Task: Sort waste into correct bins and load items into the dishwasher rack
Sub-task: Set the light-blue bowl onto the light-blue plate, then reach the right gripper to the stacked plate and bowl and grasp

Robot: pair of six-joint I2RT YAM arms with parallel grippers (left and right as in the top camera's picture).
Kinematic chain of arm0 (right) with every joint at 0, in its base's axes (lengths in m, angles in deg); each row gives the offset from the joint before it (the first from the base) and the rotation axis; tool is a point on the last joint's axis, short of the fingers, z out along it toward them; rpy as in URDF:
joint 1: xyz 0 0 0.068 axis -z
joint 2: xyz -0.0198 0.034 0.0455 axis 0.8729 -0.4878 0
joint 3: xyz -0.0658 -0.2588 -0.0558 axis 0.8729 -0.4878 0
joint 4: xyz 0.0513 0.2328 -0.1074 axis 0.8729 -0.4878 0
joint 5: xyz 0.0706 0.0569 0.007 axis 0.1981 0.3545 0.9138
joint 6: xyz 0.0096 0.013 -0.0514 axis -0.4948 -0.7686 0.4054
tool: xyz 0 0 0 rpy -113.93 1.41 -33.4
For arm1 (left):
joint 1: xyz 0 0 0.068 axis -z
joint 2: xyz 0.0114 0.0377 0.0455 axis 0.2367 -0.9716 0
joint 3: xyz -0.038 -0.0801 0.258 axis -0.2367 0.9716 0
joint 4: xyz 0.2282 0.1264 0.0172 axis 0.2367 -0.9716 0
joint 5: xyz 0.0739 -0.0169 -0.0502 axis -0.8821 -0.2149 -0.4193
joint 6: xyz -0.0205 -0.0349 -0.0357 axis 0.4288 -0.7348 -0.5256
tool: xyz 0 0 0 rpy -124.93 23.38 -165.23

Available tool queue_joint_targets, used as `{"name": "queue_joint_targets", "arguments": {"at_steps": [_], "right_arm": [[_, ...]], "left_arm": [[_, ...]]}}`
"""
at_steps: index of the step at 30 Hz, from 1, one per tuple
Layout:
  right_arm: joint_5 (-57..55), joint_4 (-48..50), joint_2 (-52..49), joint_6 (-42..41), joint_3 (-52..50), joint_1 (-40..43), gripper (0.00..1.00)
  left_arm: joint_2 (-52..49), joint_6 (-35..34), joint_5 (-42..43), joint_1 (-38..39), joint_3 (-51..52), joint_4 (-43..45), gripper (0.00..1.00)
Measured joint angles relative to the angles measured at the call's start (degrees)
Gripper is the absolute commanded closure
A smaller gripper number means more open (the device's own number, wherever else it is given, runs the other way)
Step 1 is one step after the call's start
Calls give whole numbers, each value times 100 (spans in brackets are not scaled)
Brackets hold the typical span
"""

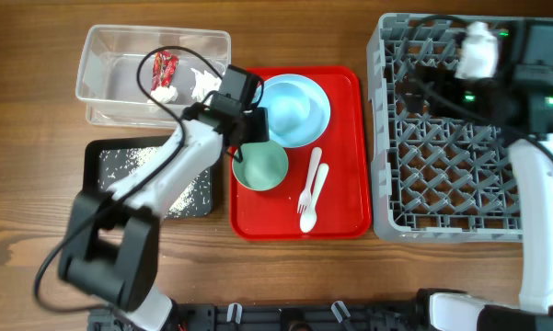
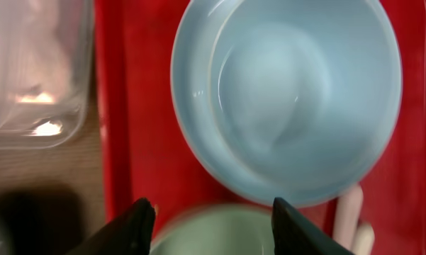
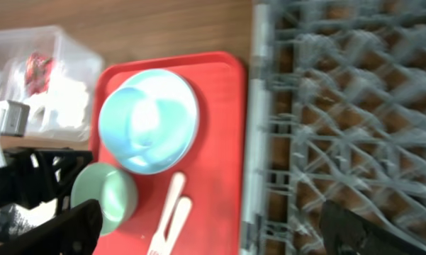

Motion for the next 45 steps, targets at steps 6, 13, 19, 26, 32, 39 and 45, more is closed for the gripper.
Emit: {"name": "queue_joint_targets", "arguments": {"at_steps": [6, 13, 19, 26, 32, 39, 45], "right_arm": [[-46, 472, -623, -31, 2, -1056, 10], [-485, 1176, -1696, -396, 2, -2085, 36], [-765, 1716, -2476, -837, 2, -2514, 47], [-994, 2225, -3265, -1447, 0, -2634, 56], [-1082, 2581, -3578, -1810, 0, -2629, 83], [-1364, 2610, -3617, -1993, 0, -2629, 96], [-1635, 2546, -3613, -1934, 0, -2544, 96]], "left_arm": [[1132, -74, 24, -138, -4, -918, 30], [1598, -575, 46, -951, -11, -1709, 13], [1624, -785, 254, -1738, -11, -1958, 13], [1626, -811, 345, -1853, -11, -1963, 13], [1626, -826, 391, -1853, -11, -1961, 13], [1626, -828, 391, -1853, -11, -1961, 13], [1626, -828, 391, -1853, -11, -1963, 13]]}}
